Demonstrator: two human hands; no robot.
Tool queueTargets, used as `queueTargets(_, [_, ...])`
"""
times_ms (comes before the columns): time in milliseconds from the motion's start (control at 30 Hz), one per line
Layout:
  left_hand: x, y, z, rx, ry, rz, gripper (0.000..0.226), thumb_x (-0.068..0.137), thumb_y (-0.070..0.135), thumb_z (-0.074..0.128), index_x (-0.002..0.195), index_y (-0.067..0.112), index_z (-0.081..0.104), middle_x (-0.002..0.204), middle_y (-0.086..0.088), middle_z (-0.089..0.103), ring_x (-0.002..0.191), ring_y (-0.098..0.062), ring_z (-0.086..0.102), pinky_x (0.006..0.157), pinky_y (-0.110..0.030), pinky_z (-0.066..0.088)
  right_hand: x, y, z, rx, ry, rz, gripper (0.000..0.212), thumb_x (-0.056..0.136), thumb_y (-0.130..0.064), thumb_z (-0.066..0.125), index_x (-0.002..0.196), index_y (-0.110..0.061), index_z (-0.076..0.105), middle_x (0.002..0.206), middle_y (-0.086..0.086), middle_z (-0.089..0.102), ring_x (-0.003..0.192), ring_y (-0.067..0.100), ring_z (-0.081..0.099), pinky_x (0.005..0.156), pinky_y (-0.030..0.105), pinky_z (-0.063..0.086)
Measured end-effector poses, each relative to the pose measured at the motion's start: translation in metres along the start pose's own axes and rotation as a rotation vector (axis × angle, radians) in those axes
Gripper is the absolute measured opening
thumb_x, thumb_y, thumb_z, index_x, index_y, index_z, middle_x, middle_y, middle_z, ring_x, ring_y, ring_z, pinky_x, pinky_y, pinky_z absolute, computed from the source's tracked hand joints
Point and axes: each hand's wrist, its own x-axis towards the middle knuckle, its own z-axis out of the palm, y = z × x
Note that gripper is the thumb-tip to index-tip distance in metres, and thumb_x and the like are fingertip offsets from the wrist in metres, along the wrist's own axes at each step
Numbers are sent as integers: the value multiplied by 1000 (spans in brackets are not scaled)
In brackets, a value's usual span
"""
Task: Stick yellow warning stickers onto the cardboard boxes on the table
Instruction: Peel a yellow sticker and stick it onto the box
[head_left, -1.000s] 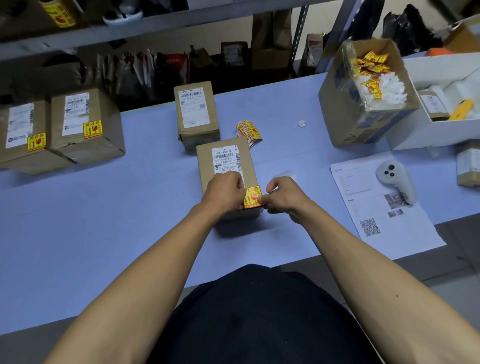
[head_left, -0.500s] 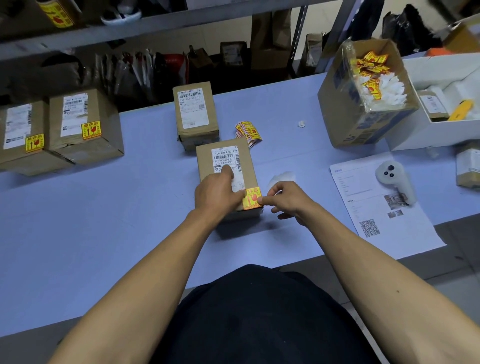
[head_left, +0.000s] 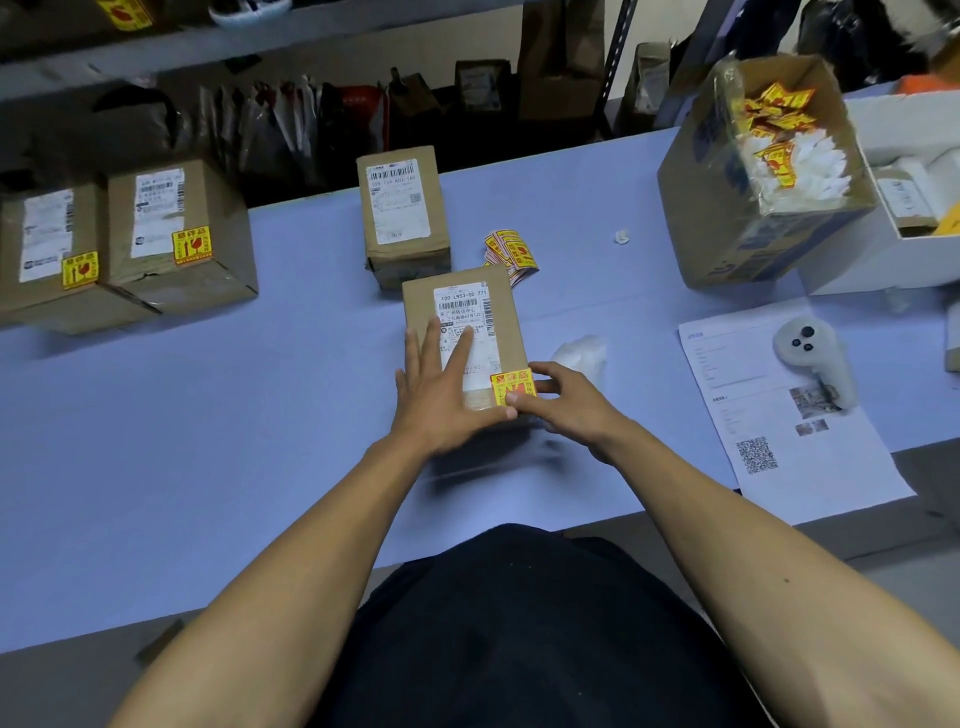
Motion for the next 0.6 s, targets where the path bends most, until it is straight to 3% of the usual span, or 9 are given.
queueTargets(167, [-1,-5,-2,11,-9,34,119,69,73,69,157,32,0,163,1,-26,145,-24,-35,121,-55,-1,5,-11,7,-22,1,14,76,79,-43,81,141,-25,40,116,-3,62,100,10,62,70,22,45])
queueTargets(333, [-1,-11,-4,-6,-10,67,110,73,71,68,157,34,7,164,2,-21,147,-23,-30,122,-54,0,14,-22,17,-32,138,74,68,78,-60,72,128,-23,46,102,-1,65,93,18,65,63,30,49])
queueTargets(500, [-2,-19,-2,-125,107,95,88,85,55,68,156,28,24,166,0,-9,151,-19,-20,124,-42,3,14,-18,10,24,132,79,56,87,-61,61,124,-20,55,105,0,67,96,19,66,83,40,56])
queueTargets(600, [-5,-19,2,-158,160,29,93,84,57,68,157,27,18,166,0,-13,152,-18,-14,121,-37,6,14,-10,5,55,109,42,56,92,-58,57,134,-22,54,116,1,66,102,16,65,86,37,55])
